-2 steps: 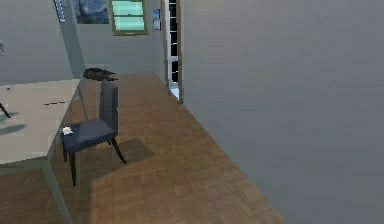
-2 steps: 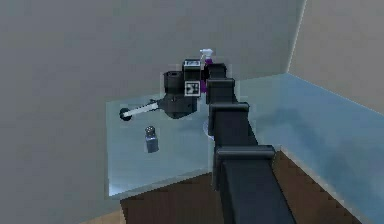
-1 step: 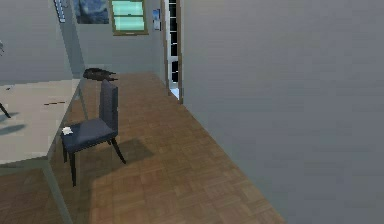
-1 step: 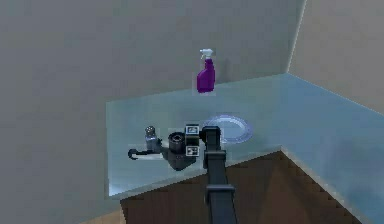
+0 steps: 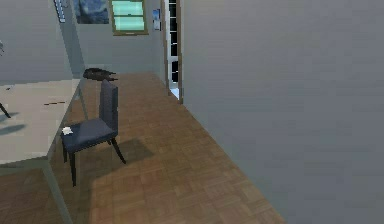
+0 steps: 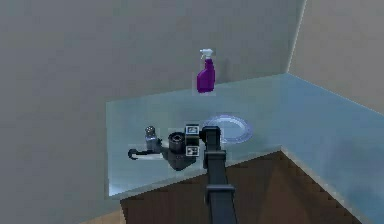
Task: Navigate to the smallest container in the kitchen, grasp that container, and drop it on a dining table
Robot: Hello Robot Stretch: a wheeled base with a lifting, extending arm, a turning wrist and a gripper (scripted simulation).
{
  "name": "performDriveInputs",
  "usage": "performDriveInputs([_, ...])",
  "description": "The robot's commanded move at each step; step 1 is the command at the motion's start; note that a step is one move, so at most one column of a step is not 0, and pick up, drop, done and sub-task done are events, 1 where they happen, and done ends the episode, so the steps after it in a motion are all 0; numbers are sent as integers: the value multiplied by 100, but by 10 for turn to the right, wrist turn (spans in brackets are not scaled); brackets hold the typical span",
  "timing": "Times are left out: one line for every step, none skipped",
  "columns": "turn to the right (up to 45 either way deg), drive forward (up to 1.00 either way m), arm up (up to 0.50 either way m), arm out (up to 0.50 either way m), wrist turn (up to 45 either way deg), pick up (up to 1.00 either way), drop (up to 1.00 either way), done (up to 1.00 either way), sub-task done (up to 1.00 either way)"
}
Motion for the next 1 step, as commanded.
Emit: performDriveInputs([0, 0, 10, 0, 0, 0, 0, 0, 0])
